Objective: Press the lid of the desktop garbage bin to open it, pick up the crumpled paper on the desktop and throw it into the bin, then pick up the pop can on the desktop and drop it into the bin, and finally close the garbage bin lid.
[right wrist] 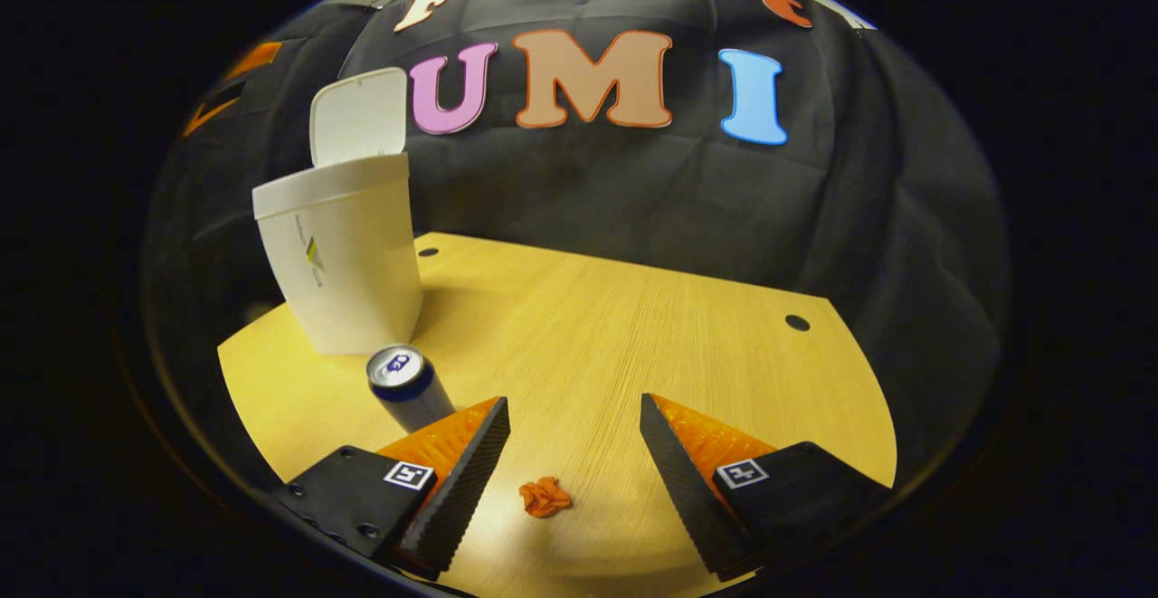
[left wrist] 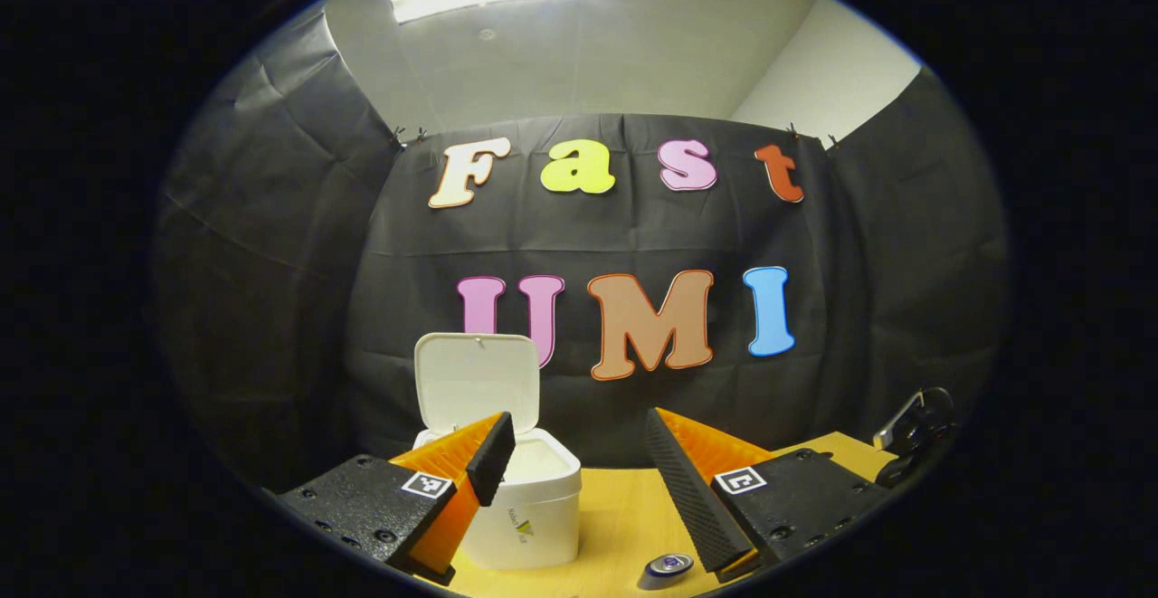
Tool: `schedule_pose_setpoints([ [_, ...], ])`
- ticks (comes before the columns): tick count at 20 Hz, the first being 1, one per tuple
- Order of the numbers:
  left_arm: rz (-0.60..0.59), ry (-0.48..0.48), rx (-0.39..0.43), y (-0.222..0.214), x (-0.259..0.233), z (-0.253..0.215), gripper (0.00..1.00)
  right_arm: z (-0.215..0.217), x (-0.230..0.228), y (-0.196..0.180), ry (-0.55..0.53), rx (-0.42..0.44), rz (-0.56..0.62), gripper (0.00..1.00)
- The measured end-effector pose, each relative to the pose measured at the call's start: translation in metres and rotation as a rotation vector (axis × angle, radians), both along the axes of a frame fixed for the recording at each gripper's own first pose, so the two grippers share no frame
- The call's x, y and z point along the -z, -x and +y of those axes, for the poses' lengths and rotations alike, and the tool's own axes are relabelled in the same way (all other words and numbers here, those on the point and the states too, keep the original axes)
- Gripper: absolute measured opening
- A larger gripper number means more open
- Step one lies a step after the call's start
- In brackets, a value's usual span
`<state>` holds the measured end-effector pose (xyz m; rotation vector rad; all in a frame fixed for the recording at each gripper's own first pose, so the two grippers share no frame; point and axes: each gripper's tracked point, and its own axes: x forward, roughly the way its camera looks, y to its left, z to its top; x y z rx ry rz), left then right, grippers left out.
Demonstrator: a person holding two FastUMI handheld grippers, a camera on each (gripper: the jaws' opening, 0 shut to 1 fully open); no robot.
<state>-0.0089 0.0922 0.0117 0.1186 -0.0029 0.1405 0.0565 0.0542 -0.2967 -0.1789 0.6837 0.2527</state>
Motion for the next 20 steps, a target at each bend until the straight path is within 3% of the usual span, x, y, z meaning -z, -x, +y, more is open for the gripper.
schedule_pose_setpoints([
  [9,0.037,-0.024,-0.067,0.019,0.005,0.015,0.89,-0.003,0.078,0.029,0.088,-0.053,0.205,0.98],
  [10,0.042,-0.020,-0.068,0.020,0.007,0.015,0.93,-0.003,0.082,0.033,0.100,-0.066,0.221,1.00],
  [11,0.047,-0.018,-0.068,0.020,0.008,0.015,0.89,-0.002,0.087,0.038,0.111,-0.078,0.231,1.00],
  [20,0.059,-0.023,-0.061,0.023,0.011,0.013,0.89,0.003,0.110,0.048,0.064,-0.092,0.336,0.78],
])
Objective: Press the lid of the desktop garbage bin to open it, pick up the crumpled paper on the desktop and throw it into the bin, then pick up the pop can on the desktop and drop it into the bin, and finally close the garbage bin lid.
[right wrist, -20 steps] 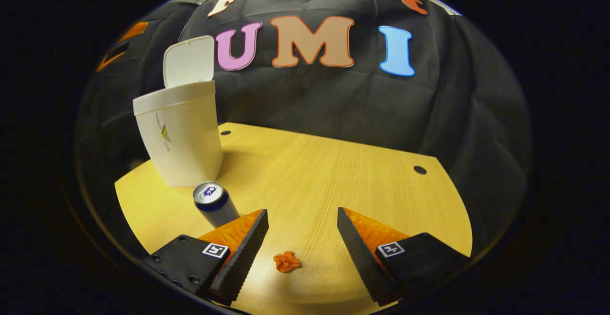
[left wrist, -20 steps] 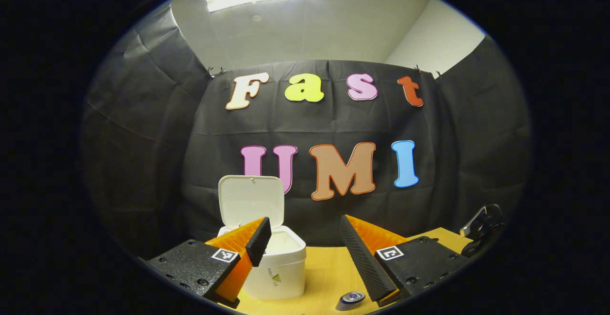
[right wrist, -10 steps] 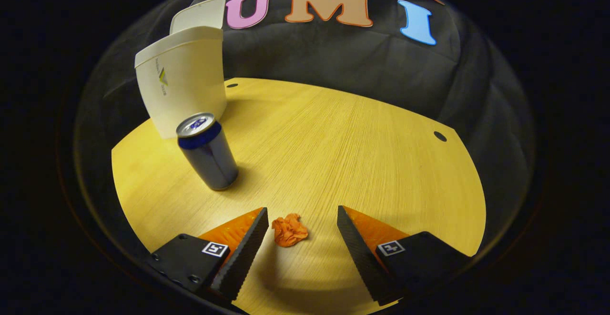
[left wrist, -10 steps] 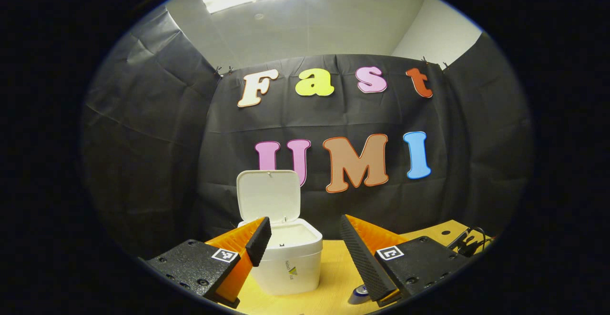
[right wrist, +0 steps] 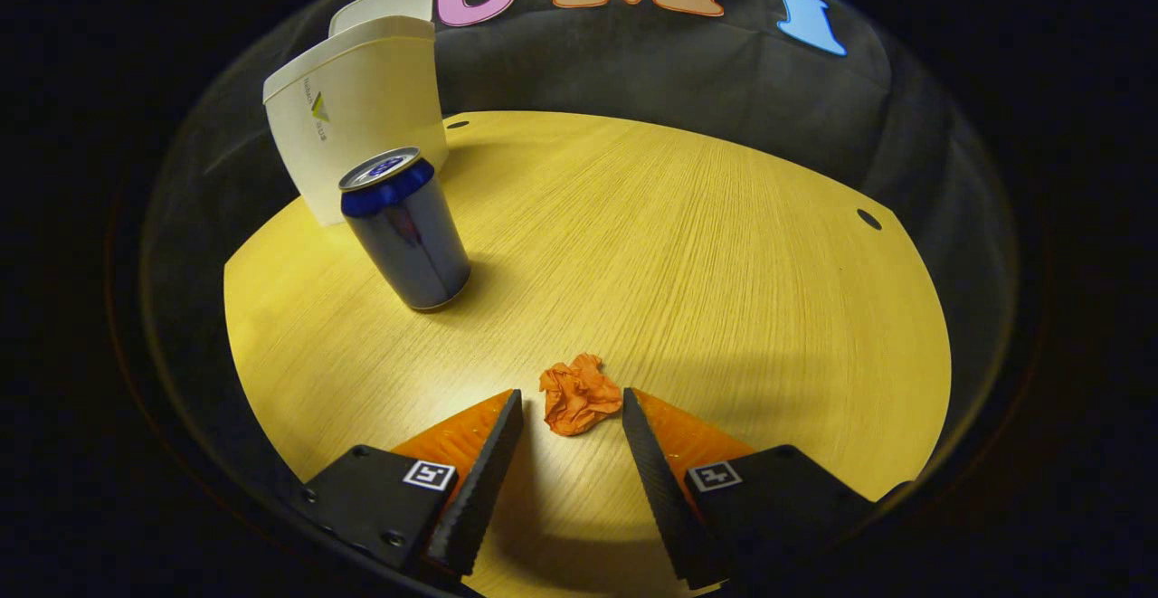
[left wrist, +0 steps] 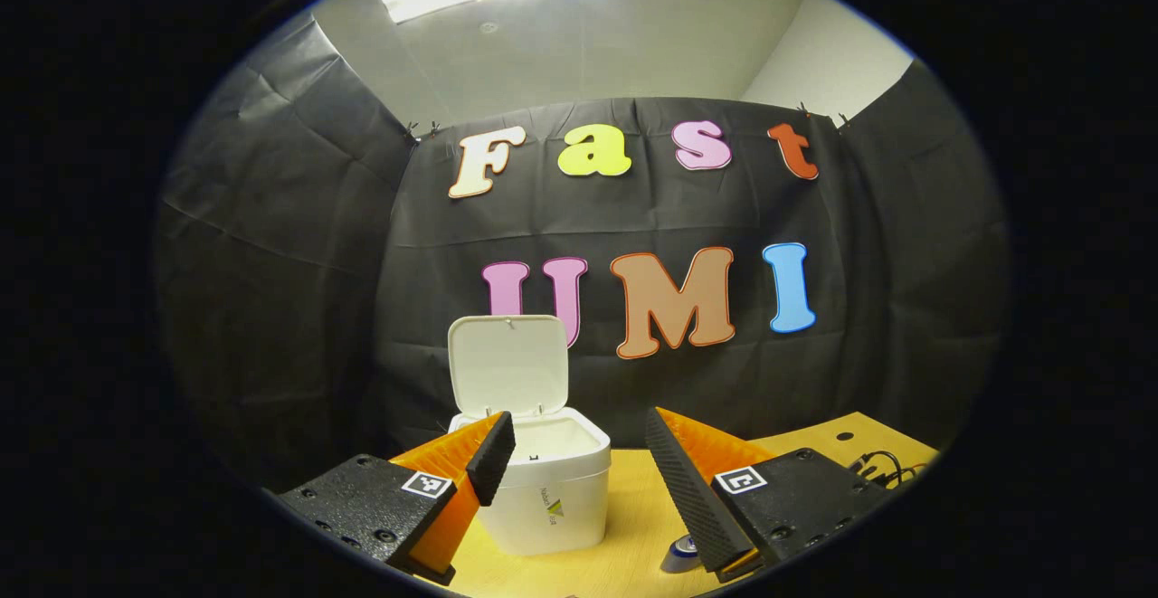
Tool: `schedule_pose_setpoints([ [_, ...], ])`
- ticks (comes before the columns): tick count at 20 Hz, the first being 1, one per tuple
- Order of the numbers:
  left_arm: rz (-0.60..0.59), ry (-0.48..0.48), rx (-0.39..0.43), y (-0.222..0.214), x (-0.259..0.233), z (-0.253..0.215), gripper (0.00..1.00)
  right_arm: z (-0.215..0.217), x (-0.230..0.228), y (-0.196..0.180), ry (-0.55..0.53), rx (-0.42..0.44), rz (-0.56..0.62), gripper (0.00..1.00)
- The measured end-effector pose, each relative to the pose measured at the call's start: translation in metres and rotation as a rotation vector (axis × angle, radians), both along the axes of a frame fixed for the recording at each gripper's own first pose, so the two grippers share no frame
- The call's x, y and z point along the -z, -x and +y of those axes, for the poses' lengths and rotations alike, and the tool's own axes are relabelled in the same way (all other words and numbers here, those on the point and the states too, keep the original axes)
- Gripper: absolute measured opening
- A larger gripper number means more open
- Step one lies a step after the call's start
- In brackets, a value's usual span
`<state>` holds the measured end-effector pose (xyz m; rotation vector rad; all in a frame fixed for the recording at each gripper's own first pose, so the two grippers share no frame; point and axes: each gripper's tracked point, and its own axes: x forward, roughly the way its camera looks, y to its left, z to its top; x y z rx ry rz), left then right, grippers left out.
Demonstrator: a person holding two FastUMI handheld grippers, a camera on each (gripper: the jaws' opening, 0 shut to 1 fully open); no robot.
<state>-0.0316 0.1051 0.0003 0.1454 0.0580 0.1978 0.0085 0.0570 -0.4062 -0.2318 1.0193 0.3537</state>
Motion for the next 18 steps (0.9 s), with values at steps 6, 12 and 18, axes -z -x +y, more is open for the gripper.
schedule_pose_setpoints([
  [6,0.007,-0.001,0.001,0.003,0.002,0.001,0.90,0.002,0.001,-0.008,-0.017,-0.013,-0.011,0.49],
  [12,0.011,-0.005,0.013,0.003,0.004,0.003,0.89,0.009,-0.024,-0.017,-0.075,0.006,-0.089,0.31],
  [18,0.011,0.012,0.019,0.004,0.006,0.015,0.89,0.060,-0.181,-0.073,-0.268,-0.013,-0.427,0.30],
])
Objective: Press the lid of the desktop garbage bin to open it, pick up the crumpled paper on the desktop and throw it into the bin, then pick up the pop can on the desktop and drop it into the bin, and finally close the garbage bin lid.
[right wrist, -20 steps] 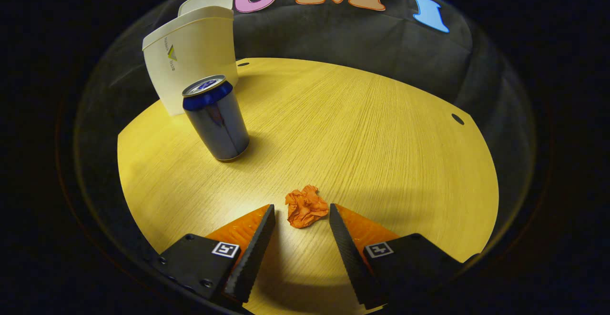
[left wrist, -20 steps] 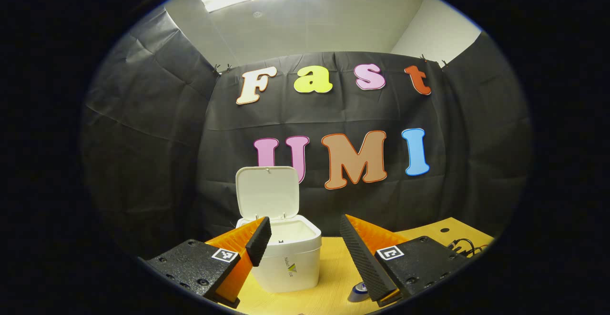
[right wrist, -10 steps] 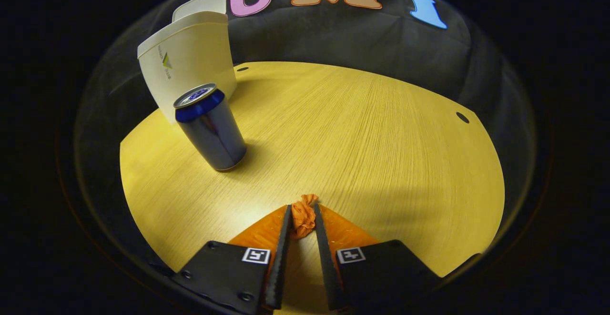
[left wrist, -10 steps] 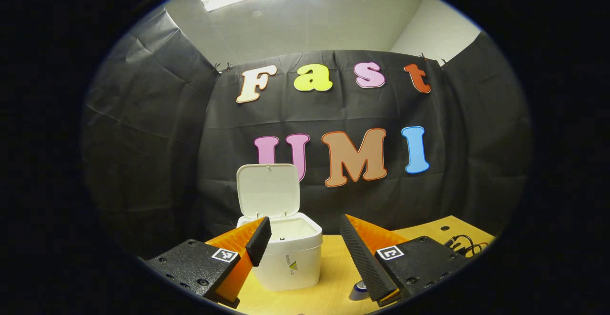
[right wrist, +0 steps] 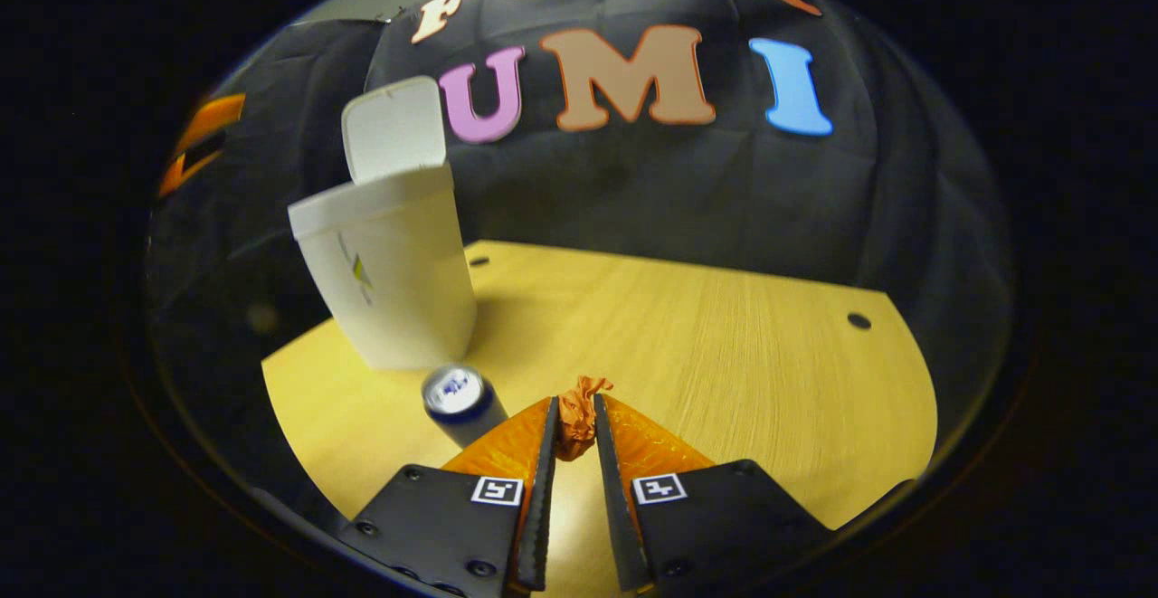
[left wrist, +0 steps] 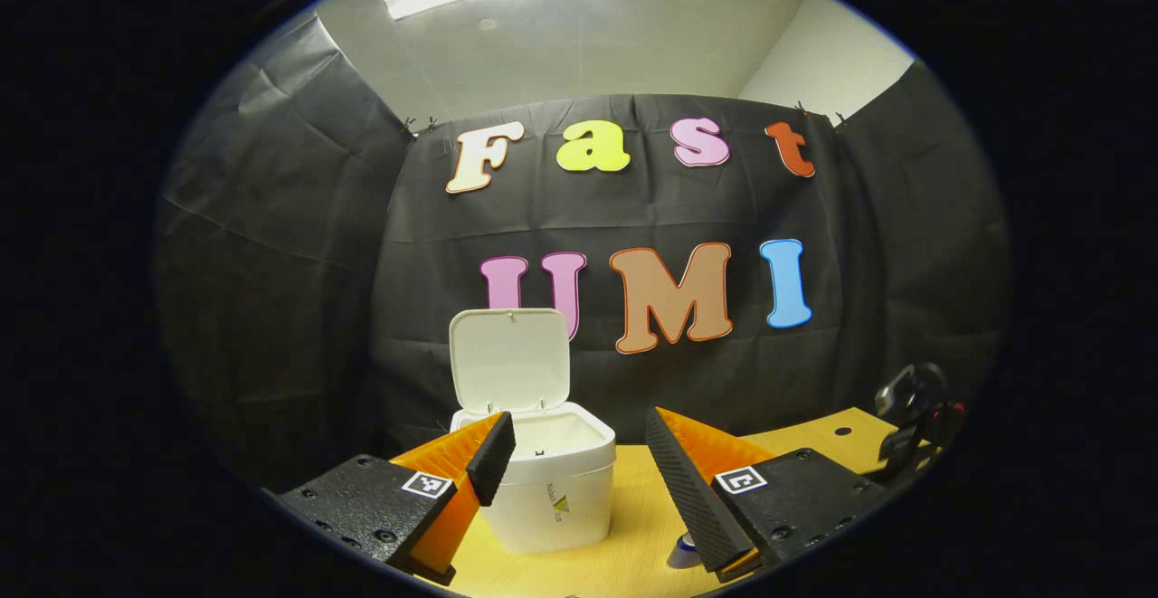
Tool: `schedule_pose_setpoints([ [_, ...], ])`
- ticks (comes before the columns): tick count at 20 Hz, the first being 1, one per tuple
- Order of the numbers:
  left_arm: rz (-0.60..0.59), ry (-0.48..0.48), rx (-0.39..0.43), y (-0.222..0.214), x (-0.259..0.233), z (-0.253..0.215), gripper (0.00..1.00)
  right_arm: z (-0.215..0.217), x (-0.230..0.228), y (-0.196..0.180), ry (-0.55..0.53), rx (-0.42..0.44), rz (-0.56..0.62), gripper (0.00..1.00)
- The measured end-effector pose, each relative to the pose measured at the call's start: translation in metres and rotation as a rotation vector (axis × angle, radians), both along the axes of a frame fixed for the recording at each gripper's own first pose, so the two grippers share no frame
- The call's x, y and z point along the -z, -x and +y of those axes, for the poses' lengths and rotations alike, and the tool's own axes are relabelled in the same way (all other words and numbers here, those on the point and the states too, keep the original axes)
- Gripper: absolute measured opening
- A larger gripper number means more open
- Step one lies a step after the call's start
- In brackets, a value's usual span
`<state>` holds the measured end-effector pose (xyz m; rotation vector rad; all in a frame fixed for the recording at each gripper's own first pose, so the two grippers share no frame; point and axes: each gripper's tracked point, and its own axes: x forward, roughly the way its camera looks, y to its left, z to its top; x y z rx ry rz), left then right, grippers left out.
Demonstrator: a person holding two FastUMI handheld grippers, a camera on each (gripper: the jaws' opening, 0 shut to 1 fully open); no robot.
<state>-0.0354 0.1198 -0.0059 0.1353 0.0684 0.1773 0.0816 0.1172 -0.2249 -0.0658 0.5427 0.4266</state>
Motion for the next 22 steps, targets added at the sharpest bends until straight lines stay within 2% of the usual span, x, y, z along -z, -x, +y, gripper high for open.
schedule_pose_setpoints([
  [4,-0.010,0.011,-0.002,0.004,-0.003,0.012,0.89,0.038,-0.100,-0.021,-0.056,-0.049,-0.191,0.30],
  [9,-0.018,0.026,-0.026,0.017,-0.004,0.036,0.89,0.091,-0.166,-0.023,-0.102,-0.124,-0.300,0.31],
  [12,-0.022,0.030,-0.050,0.028,-0.004,0.055,0.89,0.126,-0.191,-0.029,-0.113,-0.174,-0.354,0.31],
  [13,-0.022,0.031,-0.059,0.032,-0.005,0.061,0.93,0.138,-0.198,-0.031,-0.119,-0.189,-0.362,0.31],
  [15,-0.026,0.026,-0.081,0.040,-0.007,0.076,0.90,0.164,-0.205,-0.032,-0.138,-0.220,-0.369,0.31],
  [17,-0.031,0.021,-0.104,0.048,-0.009,0.092,0.90,0.189,-0.206,-0.037,-0.139,-0.244,-0.370,0.31],
  [18,-0.031,0.019,-0.115,0.052,-0.010,0.099,0.93,0.202,-0.208,-0.041,-0.139,-0.254,-0.370,0.31],
  [21,-0.020,0.022,-0.146,0.063,-0.005,0.120,0.90,0.240,-0.198,-0.056,-0.123,-0.275,-0.357,0.31],
  [22,-0.015,0.024,-0.156,0.066,-0.004,0.127,0.93,0.251,-0.194,-0.061,-0.120,-0.282,-0.350,0.31],
])
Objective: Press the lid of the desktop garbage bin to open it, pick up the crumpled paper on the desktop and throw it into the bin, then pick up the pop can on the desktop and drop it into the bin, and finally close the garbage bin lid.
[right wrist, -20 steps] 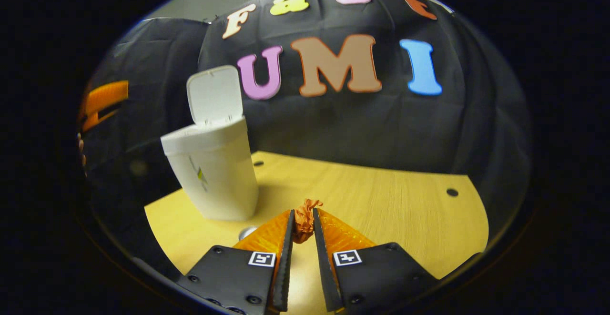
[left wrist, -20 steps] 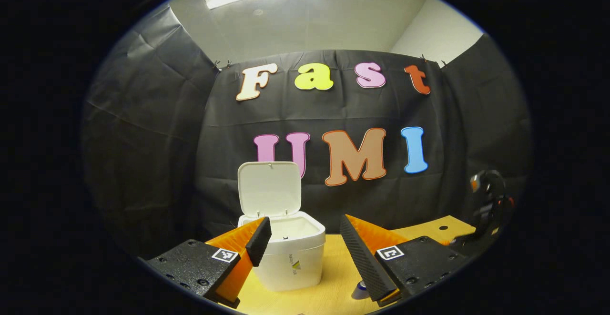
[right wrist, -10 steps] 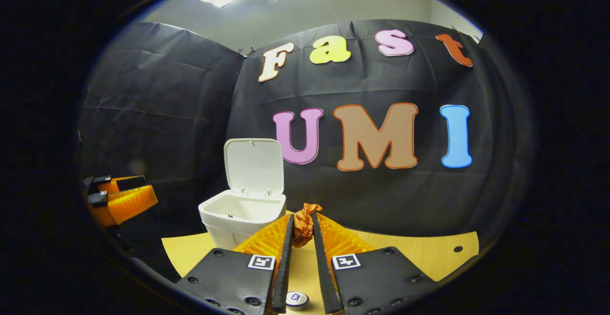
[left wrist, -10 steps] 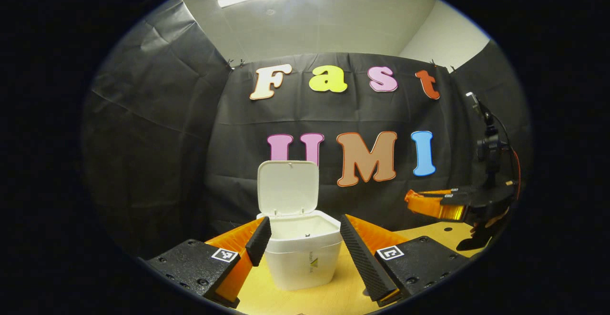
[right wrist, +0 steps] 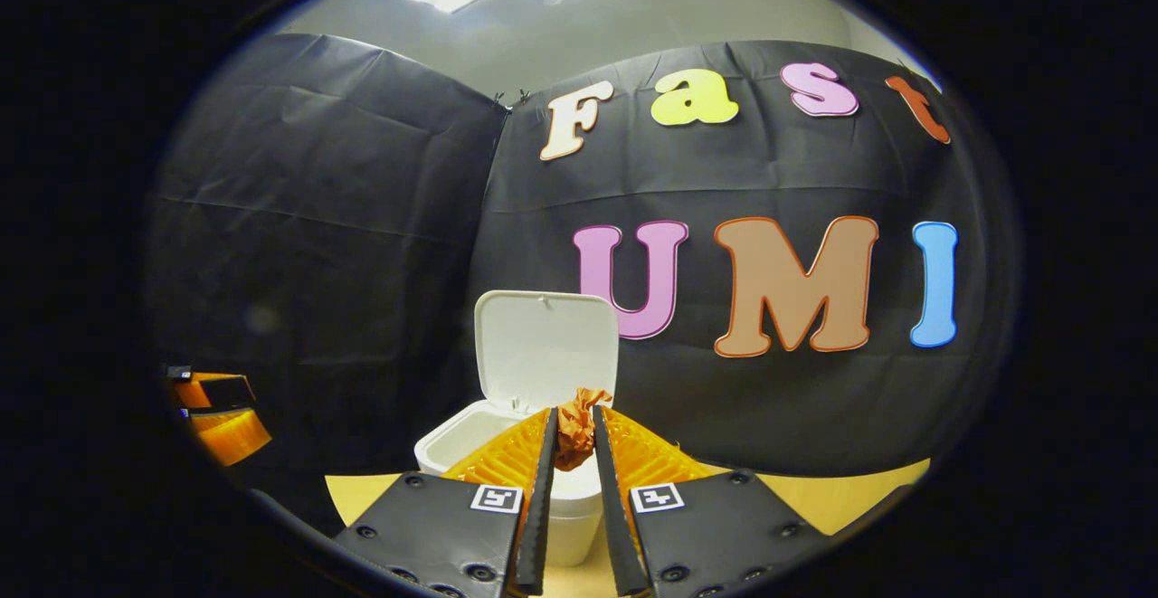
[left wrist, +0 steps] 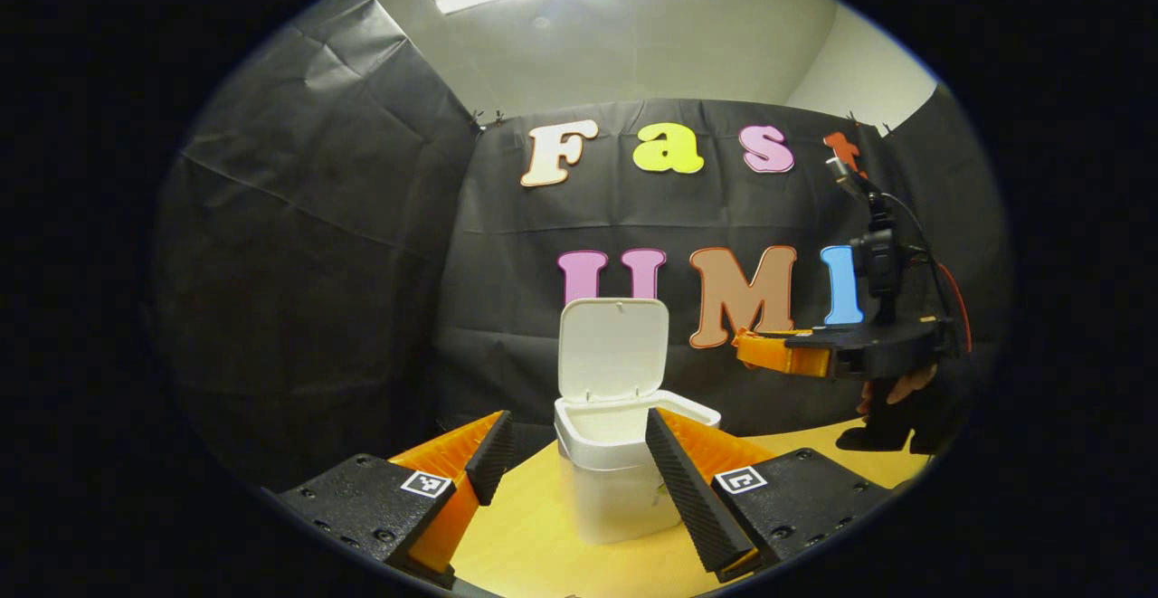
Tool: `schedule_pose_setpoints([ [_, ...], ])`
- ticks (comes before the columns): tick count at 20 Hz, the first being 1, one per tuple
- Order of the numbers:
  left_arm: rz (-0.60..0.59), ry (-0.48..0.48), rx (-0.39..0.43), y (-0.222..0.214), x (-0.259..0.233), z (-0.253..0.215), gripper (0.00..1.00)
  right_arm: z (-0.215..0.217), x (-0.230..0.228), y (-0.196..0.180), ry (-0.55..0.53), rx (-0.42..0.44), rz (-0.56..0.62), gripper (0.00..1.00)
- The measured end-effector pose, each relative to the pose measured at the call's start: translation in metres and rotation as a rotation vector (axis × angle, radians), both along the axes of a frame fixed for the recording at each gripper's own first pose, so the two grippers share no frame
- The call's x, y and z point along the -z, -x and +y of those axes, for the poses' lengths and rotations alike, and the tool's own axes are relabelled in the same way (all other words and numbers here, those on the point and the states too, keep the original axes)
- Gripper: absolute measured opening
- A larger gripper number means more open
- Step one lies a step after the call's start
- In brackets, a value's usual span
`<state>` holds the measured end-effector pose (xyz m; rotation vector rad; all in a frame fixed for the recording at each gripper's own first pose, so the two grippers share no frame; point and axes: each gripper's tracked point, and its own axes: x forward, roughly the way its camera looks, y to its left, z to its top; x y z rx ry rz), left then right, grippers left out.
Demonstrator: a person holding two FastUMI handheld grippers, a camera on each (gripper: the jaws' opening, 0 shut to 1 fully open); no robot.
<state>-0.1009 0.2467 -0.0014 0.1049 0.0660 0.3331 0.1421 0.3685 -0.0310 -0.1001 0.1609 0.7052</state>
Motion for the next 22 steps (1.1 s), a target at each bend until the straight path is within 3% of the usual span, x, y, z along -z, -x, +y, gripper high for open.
schedule_pose_setpoints([
  [5,0.018,0.004,-0.050,0.016,0.007,0.029,0.90,0.053,0.029,-0.025,0.034,-0.011,0.033,0.31],
  [10,0.030,-0.007,-0.090,0.028,0.009,0.049,0.90,0.078,0.065,-0.037,0.086,0.002,0.076,0.31],
  [13,0.028,-0.003,-0.096,0.028,0.010,0.052,0.90,0.074,0.074,-0.041,0.105,0.047,0.095,0.97],
  [16,0.024,0.000,-0.074,0.019,0.008,0.044,0.92,0.066,0.056,-0.034,0.064,0.053,0.051,0.92],
  [19,0.018,0.005,-0.028,0.004,0.009,0.026,0.93,0.039,0.031,-0.022,0.018,0.068,-0.007,1.00],
  [22,0.008,0.011,0.029,-0.014,0.010,0.003,0.92,-0.002,0.010,-0.011,-0.014,0.105,-0.041,0.96],
])
